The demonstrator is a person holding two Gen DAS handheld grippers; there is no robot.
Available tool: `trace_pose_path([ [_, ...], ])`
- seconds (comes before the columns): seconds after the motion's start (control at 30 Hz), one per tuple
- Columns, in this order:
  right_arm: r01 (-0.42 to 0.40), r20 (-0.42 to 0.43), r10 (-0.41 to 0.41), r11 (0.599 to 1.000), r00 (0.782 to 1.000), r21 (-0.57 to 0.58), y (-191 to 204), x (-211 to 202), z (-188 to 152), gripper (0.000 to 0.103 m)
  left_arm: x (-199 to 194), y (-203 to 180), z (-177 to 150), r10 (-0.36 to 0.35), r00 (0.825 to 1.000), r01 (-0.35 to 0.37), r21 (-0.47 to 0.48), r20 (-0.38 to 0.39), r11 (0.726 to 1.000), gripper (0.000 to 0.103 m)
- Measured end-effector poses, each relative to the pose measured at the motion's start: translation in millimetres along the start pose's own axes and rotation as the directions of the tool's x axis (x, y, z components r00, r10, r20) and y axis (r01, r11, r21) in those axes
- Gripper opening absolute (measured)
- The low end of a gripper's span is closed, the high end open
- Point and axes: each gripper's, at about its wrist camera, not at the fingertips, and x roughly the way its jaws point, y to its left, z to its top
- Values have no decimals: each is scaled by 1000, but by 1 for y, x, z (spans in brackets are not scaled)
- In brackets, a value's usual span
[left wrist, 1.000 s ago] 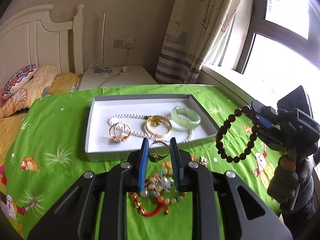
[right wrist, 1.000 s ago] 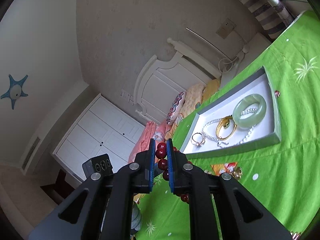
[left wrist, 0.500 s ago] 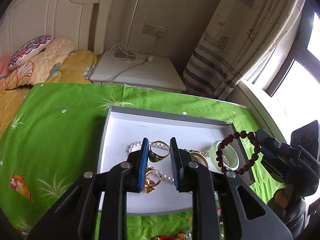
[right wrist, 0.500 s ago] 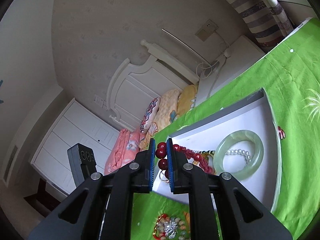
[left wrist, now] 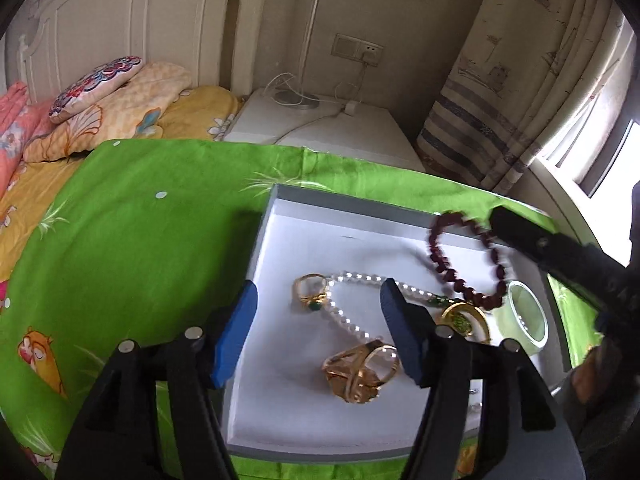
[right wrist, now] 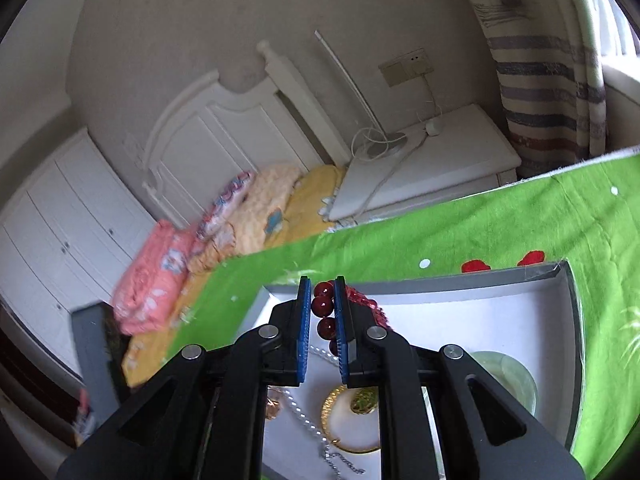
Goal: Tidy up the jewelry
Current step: 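Open both tools in the box and withdraw them over the pile, then lower the right tool onto the multicolour bead necklace and close on it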
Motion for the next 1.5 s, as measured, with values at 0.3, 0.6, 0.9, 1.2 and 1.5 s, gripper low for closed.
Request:
trace_pose_path([
  [0.3, -92, -39, 90, 994, 995, -52, 25, -11, -11, 26, -47, 4, -18, -34, 995, 33, 13, 91, 999, 86],
  [0.6, -125, -19, 124, 990, 992, -62, 14, -82, -40, 26, -99, 19, -68, -8, 989, 5, 19, 149, 1000, 98],
  [0.9, -83, -70, 79, 996, 994, -43, 8, -117, -103, 50, -115, 41, -111, -23, 990, 24, -8, 136, 1000, 100],
  [1.2, -18, -165, -48, 926, 985, -376, 72, -105, -161, 50, -114, 74, -112, -62, 990, 83, -163, 130, 983, 100],
  [1.5, 10, -191, -117, 875, 975, -484, 95, -94, -174, 49, -114, 80, -111, -65, 990, 89, -193, 129, 977, 100],
])
